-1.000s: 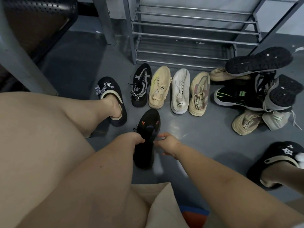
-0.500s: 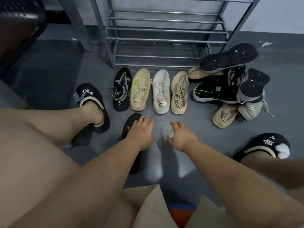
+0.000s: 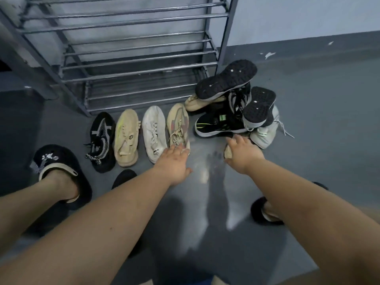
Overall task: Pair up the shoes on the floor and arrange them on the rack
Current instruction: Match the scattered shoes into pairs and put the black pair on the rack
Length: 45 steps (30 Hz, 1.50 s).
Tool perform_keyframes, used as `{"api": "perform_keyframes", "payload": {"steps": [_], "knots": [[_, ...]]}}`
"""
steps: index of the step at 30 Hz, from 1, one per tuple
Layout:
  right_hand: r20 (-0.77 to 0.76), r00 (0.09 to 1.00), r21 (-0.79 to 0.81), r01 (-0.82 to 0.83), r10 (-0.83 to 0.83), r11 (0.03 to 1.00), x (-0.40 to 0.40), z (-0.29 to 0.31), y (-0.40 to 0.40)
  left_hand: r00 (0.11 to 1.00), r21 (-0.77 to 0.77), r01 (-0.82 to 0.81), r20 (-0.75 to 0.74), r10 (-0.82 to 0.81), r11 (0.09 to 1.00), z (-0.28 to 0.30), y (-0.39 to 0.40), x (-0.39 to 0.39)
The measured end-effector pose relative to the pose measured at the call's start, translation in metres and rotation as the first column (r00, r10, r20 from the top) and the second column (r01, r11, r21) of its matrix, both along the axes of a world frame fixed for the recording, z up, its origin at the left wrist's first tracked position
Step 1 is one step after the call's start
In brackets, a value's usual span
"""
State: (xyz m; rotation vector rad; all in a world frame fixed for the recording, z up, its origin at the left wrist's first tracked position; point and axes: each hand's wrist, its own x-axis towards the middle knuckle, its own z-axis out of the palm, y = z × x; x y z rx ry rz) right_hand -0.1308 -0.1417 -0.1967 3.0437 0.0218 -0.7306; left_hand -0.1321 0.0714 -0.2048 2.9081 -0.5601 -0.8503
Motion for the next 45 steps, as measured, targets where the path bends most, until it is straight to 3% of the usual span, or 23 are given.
{"api": "perform_keyframes", "payload": {"steps": [8, 10, 14, 16, 19, 23, 27, 28, 32, 35, 38, 42, 45], "knots": [[0.141, 0.963, 0.029, 0.226, -0.228, 0.974, 0.045, 0.009, -0.089, 0.997, -0.009, 0.065, 0.033, -0.065, 0.998, 0.011, -0.079, 0.058], [0.143, 0.909, 0.137, 0.372, -0.39, 0.918, 0.053, 0.001, -0.107, 0.999, -0.026, 0.052, 0.0, -0.052, 0.998, 0.008, -0.096, 0.06], [0.024, 0.764, 0.383, 0.589, -0.645, 0.712, 0.072, -0.024, -0.12, 0.996, -0.065, 0.022, -0.081, -0.028, 0.998, -0.001, -0.125, 0.066], [-0.025, 0.726, 0.462, 0.618, -0.688, 0.636, 0.077, -0.035, -0.118, 0.993, -0.121, -0.041, -0.117, 0.027, 0.992, -0.005, -0.141, 0.078], [-0.023, 0.746, 0.522, 0.576, -0.665, 0.629, 0.076, -0.051, -0.111, 0.969, -0.214, -0.196, -0.193, 0.156, 0.957, -0.011, -0.165, 0.101], [-0.032, 0.671, 0.665, 0.567, -0.74, 0.486, 0.081, -0.063, -0.114, 0.87, -0.349, -0.467, -0.343, 0.353, 0.812, -0.024, -0.197, 0.134], [-0.131, 0.555, 0.757, 0.591, -0.822, 0.278, 0.097, -0.065, -0.119, 0.584, -0.401, -0.807, -0.652, 0.483, 0.434, -0.031, -0.224, 0.147], [-0.154, 0.53, 0.772, 0.591, -0.834, 0.233, 0.099, -0.067, -0.12, 0.552, -0.395, -0.83, -0.675, 0.489, 0.393, -0.033, -0.227, 0.148], [-0.293, 0.444, 0.807, 0.59, -0.847, 0.031, 0.101, -0.072, -0.121, 0.523, -0.406, -0.852, -0.702, 0.484, 0.331, -0.032, -0.233, 0.142], [-0.461, 0.363, 0.813, 0.538, -0.81, -0.221, 0.093, -0.068, -0.119, 0.505, -0.413, -0.863, -0.721, 0.474, 0.291, -0.026, -0.232, 0.133], [-0.6, 0.354, 0.778, 0.465, -0.717, -0.422, 0.083, -0.058, -0.112, 0.514, -0.451, -0.857, -0.713, 0.476, 0.25, -0.022, -0.223, 0.125], [-0.673, 0.407, 0.737, 0.444, -0.618, -0.51, 0.063, -0.036, -0.086, 0.472, -0.457, -0.877, -0.761, 0.444, 0.149, -0.006, -0.19, 0.115], [-0.703, 0.43, 0.709, 0.484, -0.567, -0.513, 0.044, -0.022, -0.052, 0.492, -0.478, -0.866, -0.767, 0.411, 0.144, 0.013, -0.151, 0.105]]}}
